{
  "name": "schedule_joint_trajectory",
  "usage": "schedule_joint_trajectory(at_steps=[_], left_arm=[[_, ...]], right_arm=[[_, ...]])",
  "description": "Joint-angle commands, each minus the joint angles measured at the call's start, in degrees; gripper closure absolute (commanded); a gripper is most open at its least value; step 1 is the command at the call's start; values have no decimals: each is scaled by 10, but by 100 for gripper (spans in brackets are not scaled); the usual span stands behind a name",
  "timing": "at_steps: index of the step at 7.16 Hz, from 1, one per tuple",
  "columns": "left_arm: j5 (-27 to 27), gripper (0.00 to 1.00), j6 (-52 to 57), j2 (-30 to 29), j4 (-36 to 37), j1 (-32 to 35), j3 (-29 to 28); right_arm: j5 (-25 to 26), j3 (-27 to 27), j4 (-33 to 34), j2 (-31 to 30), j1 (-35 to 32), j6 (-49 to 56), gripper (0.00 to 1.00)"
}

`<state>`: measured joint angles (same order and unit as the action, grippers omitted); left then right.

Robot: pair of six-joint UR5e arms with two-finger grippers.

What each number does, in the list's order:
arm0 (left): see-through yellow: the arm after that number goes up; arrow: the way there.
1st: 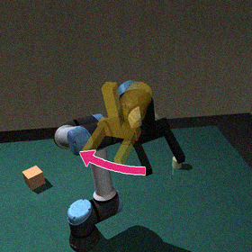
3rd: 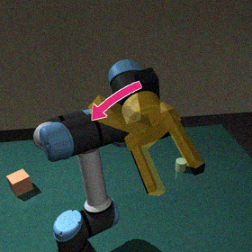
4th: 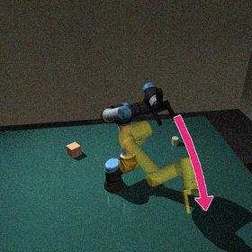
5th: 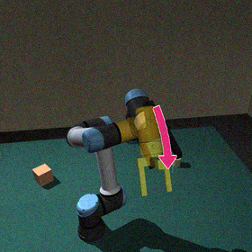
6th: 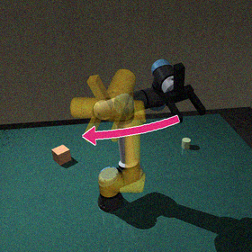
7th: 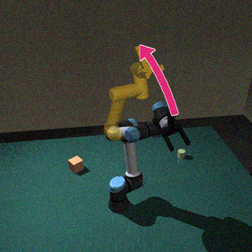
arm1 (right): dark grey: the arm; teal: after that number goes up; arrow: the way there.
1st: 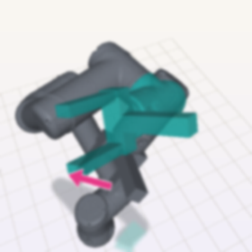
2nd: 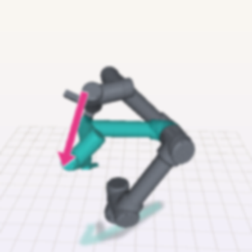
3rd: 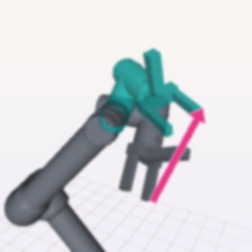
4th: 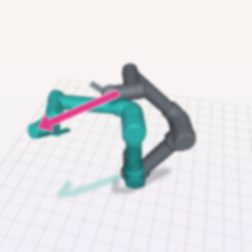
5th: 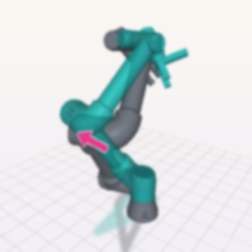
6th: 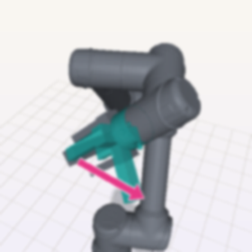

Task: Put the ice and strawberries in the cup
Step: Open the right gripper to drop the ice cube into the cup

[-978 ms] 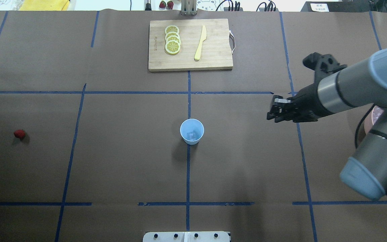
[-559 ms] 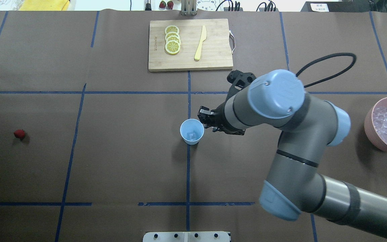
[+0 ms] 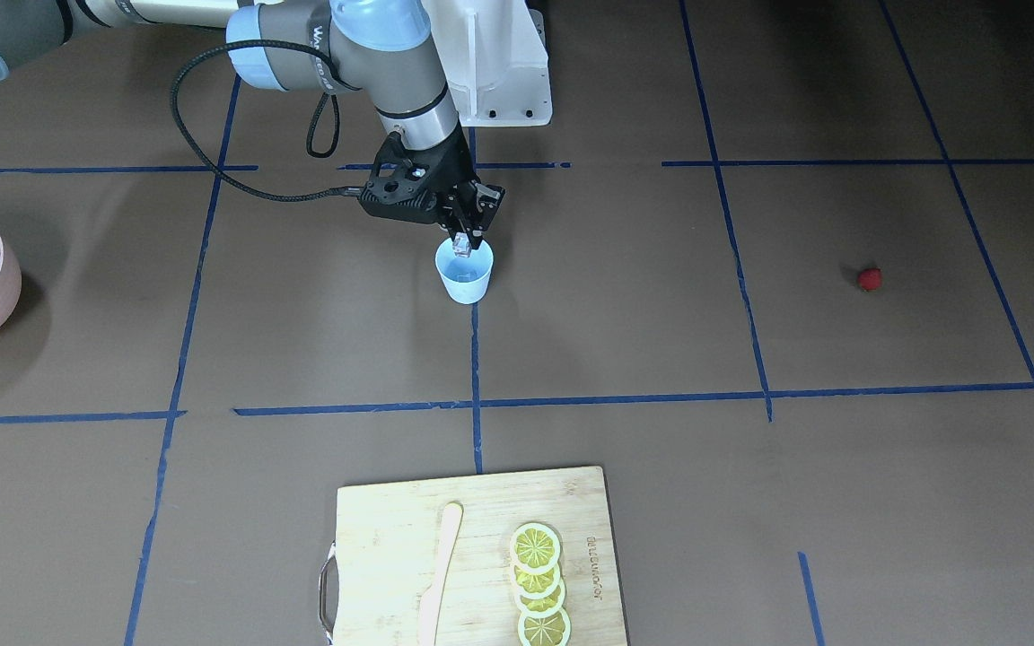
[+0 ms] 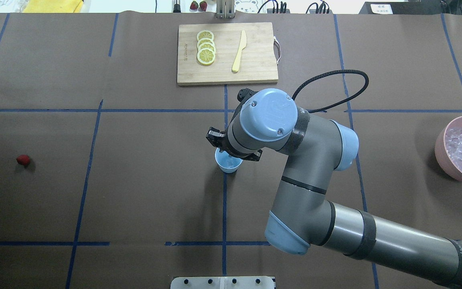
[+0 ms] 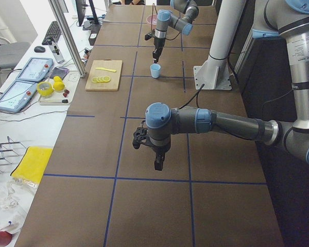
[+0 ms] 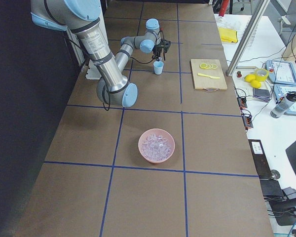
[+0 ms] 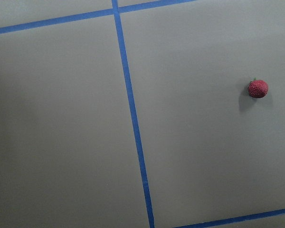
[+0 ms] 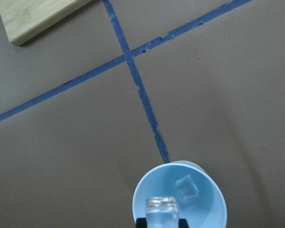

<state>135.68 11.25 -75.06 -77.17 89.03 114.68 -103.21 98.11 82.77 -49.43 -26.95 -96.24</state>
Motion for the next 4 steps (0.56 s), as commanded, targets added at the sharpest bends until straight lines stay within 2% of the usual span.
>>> schedule_joint_trajectory(at_steps=[1,3,4], left_arm=[[0,0,0,0,0,0,0],[0,0,0,0,0,0,-1],[0,0,0,0,0,0,0]], right_arm=[[3,-14,-7,-1,8,1,67],[4,-16,-7,0,8,2,51],[5,-16,-7,0,8,2,50]])
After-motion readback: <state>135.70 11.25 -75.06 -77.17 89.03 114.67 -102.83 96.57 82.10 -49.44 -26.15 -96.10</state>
